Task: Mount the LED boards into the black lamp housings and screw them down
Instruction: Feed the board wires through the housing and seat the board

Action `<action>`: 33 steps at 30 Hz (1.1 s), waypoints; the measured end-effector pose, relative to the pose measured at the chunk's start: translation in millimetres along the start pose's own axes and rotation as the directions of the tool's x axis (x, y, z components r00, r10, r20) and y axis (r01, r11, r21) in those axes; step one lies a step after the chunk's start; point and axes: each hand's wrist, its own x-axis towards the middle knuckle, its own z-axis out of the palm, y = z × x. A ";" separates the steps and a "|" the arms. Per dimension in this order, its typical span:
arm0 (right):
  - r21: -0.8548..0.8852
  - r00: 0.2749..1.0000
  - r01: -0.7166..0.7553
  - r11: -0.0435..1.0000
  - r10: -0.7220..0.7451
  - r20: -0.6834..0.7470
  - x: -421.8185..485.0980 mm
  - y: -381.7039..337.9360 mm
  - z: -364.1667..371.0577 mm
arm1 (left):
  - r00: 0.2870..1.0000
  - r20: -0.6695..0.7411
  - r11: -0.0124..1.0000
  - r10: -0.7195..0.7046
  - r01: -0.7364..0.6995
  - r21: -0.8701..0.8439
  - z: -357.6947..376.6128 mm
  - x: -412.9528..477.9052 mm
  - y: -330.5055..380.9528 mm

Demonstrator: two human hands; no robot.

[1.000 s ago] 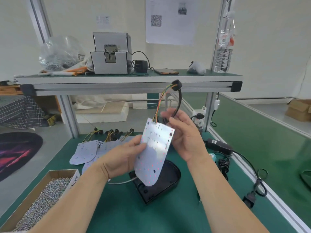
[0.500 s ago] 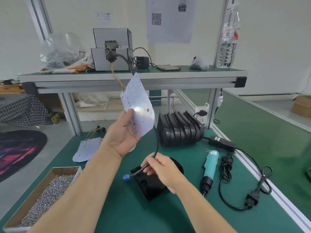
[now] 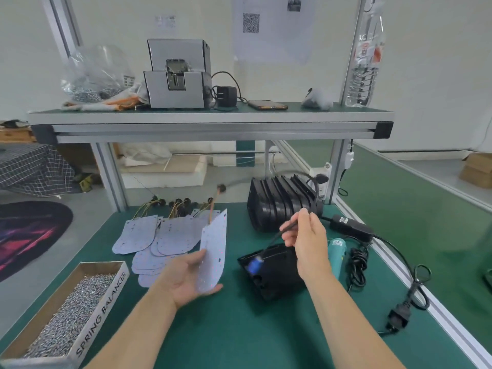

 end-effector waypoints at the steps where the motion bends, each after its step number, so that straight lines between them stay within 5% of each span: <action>1: -0.102 0.998 0.060 0.993 -0.062 -0.018 1.2 0.2 -3.3 | 1.000 0.000 0.999 -0.017 0.017 -0.028 -1.6 1.9 -7.0; 9: -0.419 0.966 0.252 0.872 -0.251 0.058 5.6 -0.1 -9.8 | 0.992 0.124 0.990 -0.025 0.042 -0.138 27.8 8.7 -31.9; 16: -0.339 0.991 0.131 0.932 -0.127 0.034 -4.6 19.6 -9.0 | 0.977 0.209 0.979 -0.038 0.078 -0.187 43.3 15.3 -31.4; 33: -0.470 0.979 0.200 0.860 -0.153 0.135 -11.1 5.1 -17.9 | 0.981 0.192 0.975 -0.034 0.074 -0.208 35.1 18.7 -19.5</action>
